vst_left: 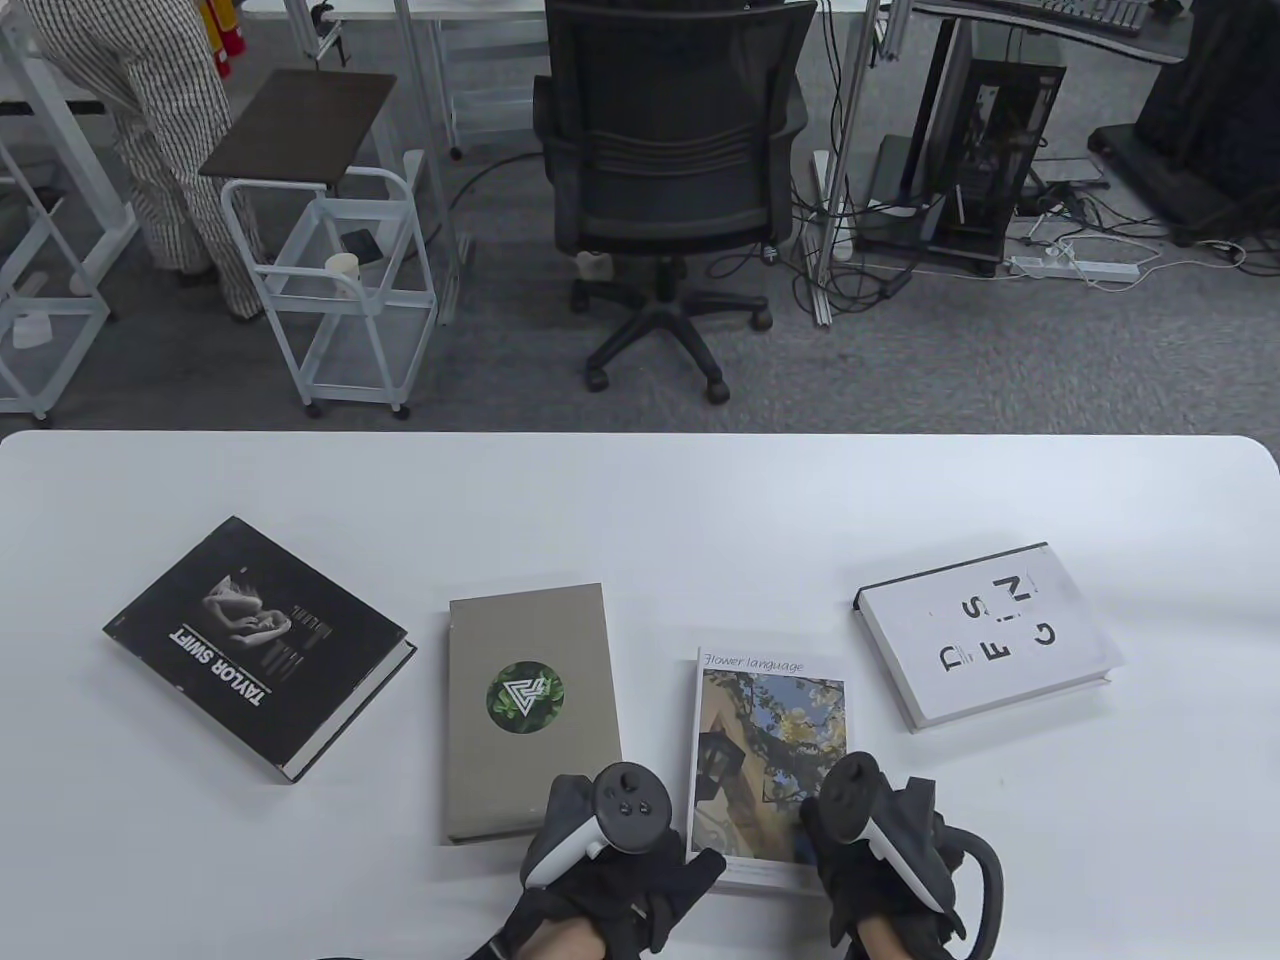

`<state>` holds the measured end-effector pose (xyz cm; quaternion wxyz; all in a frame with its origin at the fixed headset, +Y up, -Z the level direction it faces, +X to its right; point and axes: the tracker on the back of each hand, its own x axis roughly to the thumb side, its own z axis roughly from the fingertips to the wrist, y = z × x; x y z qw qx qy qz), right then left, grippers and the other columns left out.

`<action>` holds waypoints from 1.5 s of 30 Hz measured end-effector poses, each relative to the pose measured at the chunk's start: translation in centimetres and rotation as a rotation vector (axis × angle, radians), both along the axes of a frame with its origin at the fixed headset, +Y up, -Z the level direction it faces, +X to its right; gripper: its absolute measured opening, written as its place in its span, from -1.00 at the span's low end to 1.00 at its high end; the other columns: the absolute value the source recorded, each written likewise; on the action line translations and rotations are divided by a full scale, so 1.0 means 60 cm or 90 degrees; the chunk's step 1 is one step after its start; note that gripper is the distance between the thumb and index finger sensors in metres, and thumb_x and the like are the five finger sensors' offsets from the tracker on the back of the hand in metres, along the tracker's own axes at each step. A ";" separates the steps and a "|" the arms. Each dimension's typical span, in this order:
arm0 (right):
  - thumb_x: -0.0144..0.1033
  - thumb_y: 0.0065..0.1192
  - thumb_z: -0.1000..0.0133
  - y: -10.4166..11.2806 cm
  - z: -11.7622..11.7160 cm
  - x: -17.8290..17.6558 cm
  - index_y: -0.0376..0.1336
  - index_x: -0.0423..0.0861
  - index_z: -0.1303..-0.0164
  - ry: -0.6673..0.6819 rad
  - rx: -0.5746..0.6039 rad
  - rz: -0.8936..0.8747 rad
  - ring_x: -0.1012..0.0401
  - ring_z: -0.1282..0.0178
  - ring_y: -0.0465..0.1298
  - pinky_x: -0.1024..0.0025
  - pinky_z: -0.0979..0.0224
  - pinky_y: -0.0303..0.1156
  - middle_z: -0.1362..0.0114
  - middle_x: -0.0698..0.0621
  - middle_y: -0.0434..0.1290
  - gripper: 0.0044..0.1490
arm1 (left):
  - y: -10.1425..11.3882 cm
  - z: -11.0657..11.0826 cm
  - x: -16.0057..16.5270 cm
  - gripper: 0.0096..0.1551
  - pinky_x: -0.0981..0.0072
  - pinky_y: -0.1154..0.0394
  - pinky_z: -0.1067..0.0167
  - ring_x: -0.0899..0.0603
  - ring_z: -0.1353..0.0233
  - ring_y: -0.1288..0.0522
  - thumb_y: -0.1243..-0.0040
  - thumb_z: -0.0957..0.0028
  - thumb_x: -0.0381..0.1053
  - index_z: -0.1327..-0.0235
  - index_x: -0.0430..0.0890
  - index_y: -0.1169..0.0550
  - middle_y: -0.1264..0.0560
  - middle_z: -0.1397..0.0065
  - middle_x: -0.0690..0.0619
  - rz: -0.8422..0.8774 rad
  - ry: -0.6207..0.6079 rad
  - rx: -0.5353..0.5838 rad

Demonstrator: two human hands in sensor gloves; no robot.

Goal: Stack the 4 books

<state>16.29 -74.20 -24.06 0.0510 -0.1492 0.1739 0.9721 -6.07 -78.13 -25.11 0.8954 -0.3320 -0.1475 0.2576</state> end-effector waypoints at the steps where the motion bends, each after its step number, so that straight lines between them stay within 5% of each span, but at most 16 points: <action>1: 0.26 -0.12 -0.34 -0.001 0.000 0.000 0.38 -0.36 -0.38 0.000 -0.001 -0.006 -0.33 -0.48 0.27 -0.13 -0.44 0.33 -0.60 -0.39 0.24 -0.05 | -0.002 0.000 0.003 -0.03 -0.10 -0.59 0.14 -0.14 0.14 -0.70 0.17 -0.11 0.38 -0.35 -0.43 -0.28 -0.61 -0.04 -0.14 0.000 0.007 -0.005; 12: 0.23 -0.11 -0.34 -0.006 -0.003 0.000 0.41 -0.48 -0.26 0.003 -0.013 -0.049 -0.35 -0.44 0.29 -0.11 -0.39 0.37 -0.56 -0.40 0.27 0.00 | -0.001 0.000 0.005 -0.05 -0.10 -0.60 0.14 -0.13 0.15 -0.71 0.14 -0.09 0.37 -0.33 -0.41 -0.32 -0.63 -0.02 -0.14 0.017 0.024 0.005; 29: 0.26 -0.20 -0.33 -0.009 -0.001 0.005 0.43 -0.50 -0.19 -0.011 -0.030 -0.070 -0.37 -0.43 0.29 -0.12 -0.39 0.37 -0.55 -0.42 0.27 0.05 | 0.031 0.014 -0.007 -0.13 -0.17 -0.65 0.13 -0.24 0.12 -0.81 0.12 -0.08 0.34 -0.09 -0.42 -0.54 -0.71 -0.05 -0.22 0.068 0.030 0.121; 35: 0.26 -0.26 -0.32 -0.009 -0.001 0.007 0.43 -0.48 -0.18 -0.016 -0.029 -0.076 -0.36 -0.43 0.29 -0.12 -0.39 0.37 -0.55 -0.41 0.27 0.06 | 0.030 0.009 -0.022 -0.11 -0.19 -0.61 0.07 -0.25 0.06 -0.76 0.13 -0.10 0.33 -0.19 -0.44 -0.46 -0.65 -0.11 -0.29 0.157 0.080 0.067; 45: 0.28 -0.33 -0.31 -0.007 0.001 0.002 0.44 -0.42 -0.19 -0.005 -0.009 -0.079 -0.33 -0.43 0.31 -0.08 -0.39 0.38 -0.55 -0.38 0.29 0.06 | 0.026 0.000 -0.015 0.04 -0.11 -0.59 0.07 -0.08 0.22 -0.67 0.04 -0.09 0.38 -0.37 -0.47 -0.18 -0.60 -0.03 -0.11 0.138 0.100 0.060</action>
